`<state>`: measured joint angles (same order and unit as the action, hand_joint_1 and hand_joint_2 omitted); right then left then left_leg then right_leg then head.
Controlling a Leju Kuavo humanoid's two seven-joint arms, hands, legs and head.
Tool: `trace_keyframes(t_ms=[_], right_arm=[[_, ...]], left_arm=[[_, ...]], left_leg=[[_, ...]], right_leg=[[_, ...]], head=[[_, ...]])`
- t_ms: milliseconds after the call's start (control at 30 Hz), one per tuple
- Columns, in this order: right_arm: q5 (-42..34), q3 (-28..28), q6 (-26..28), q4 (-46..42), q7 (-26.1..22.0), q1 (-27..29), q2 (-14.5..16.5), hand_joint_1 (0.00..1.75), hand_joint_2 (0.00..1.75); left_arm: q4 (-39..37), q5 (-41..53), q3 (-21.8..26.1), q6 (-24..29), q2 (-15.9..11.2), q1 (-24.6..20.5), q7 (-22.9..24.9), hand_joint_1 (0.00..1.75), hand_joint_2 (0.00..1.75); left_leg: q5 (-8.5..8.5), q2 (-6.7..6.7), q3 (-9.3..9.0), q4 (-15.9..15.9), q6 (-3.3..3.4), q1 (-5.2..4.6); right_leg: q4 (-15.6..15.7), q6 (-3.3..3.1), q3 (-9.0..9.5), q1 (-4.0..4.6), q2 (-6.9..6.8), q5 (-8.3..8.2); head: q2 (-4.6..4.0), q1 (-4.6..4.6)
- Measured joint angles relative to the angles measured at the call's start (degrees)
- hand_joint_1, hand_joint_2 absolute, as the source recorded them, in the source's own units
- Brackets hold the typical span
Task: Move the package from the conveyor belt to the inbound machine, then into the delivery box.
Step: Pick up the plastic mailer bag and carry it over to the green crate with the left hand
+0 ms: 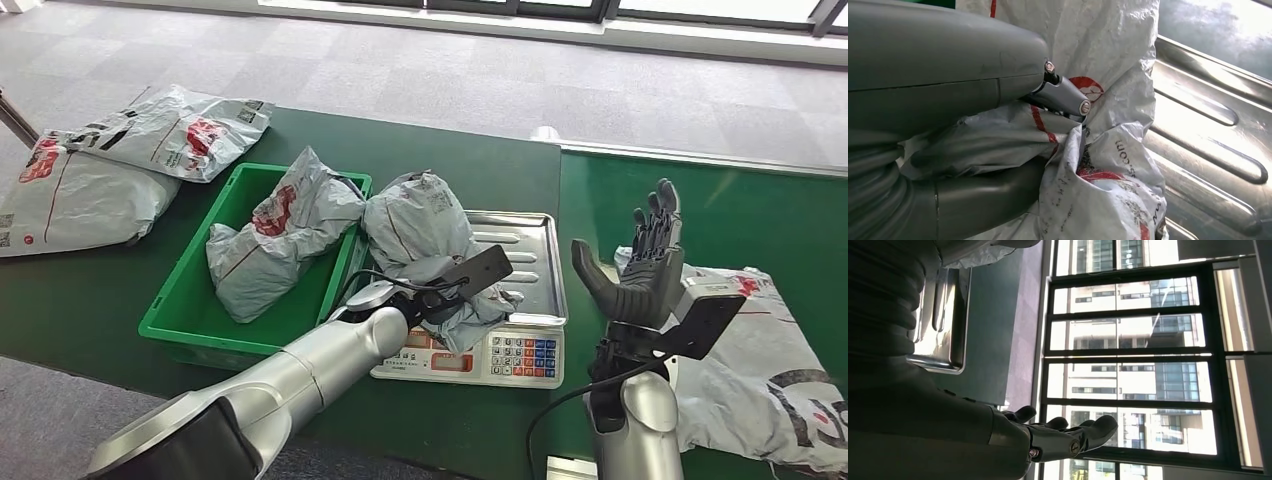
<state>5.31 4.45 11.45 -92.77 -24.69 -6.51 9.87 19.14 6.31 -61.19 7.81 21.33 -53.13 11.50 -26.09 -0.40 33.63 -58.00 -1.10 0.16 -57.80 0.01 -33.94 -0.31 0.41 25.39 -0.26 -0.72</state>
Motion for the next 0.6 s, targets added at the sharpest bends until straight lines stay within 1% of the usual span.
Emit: trace_keyframes(t_ms=[100, 267, 367, 433, 500, 533, 567, 600], right_arm=[[0.02, -0.25, -0.08, 0.36, 0.05, -0.21, 0.03, 0.00, 1.75], [0.02, -0.28, -0.13, 0.82, 0.08, -0.43, 0.03, 0.00, 1.75], [0.04, -0.28, -0.09, 1.04, 0.07, -0.42, 0.03, 0.00, 1.75], [0.13, -0.27, 0.01, 1.10, 0.03, -0.29, 0.03, 0.00, 1.75], [0.32, -0.21, 0.27, 1.04, -0.08, 0.28, 0.03, 0.00, 1.75], [0.47, -0.04, 0.37, 0.85, -0.14, 0.88, 0.03, 0.00, 1.75], [0.63, 0.26, 0.34, 0.53, -0.16, 1.67, 0.03, 0.00, 1.75], [0.76, 0.70, 0.17, 0.08, -0.18, 2.55, 0.03, 0.00, 1.75]], left_arm=[[-0.83, 0.20, -0.01, 1.24, -0.01, -0.21, -0.30, 1.75, 1.75], [-1.49, 0.03, 0.00, 1.72, -0.05, -0.48, -0.65, 1.75, 1.75], [-1.69, -0.60, 0.46, 3.76, -0.19, -0.56, -2.41, 1.75, 1.75], [-1.74, -0.75, 1.44, 6.14, -0.55, -0.72, -4.60, 1.75, 1.75], [-1.05, 0.68, 3.09, 11.18, -1.44, -1.00, -8.41, 1.75, 1.75], [0.27, 2.96, 4.36, 14.26, -2.25, -1.20, -10.15, 1.75, 1.75], [2.64, 6.70, 6.06, 16.69, -3.29, -1.37, -10.92, 1.75, 1.75], [6.11, 11.76, 8.32, 17.59, -4.57, -1.40, -10.58, 1.75, 1.75]], left_leg=[[-0.03, 0.04, -0.05, 0.01, -0.05, 0.00], [0.02, 0.03, -0.19, 0.02, -0.12, 0.01], [0.07, 0.02, -0.46, 0.02, -0.13, 0.01], [0.11, 0.02, -0.51, 0.02, -0.14, 0.01], [0.18, 0.03, -0.45, 0.02, -0.18, 0.01], [0.24, 0.02, -0.38, 0.01, -0.18, 0.01], [0.30, -0.02, -0.28, 0.01, -0.18, 0.01], [0.36, -0.06, -0.19, 0.02, -0.16, 0.01]], right_leg=[[0.00, -0.05, 0.08, 0.00, 0.02, 0.03], [-0.01, -0.07, 0.10, 0.01, 0.01, 0.01], [-0.02, -0.10, 0.08, 0.01, 0.00, -0.01], [-0.04, -0.12, 0.03, 0.01, 0.00, -0.04], [-0.05, -0.14, -0.08, 0.01, 0.01, -0.09], [-0.06, -0.15, -0.17, 0.02, 0.00, -0.12], [-0.07, -0.16, -0.26, 0.02, -0.04, -0.14], [-0.07, -0.16, -0.34, 0.03, -0.07, -0.16]], head=[[0.00, 0.00], [0.00, -0.01], [0.00, 0.00], [0.00, -0.01], [0.00, -0.01], [0.00, -0.01], [0.00, -0.01], [0.00, -0.01]])
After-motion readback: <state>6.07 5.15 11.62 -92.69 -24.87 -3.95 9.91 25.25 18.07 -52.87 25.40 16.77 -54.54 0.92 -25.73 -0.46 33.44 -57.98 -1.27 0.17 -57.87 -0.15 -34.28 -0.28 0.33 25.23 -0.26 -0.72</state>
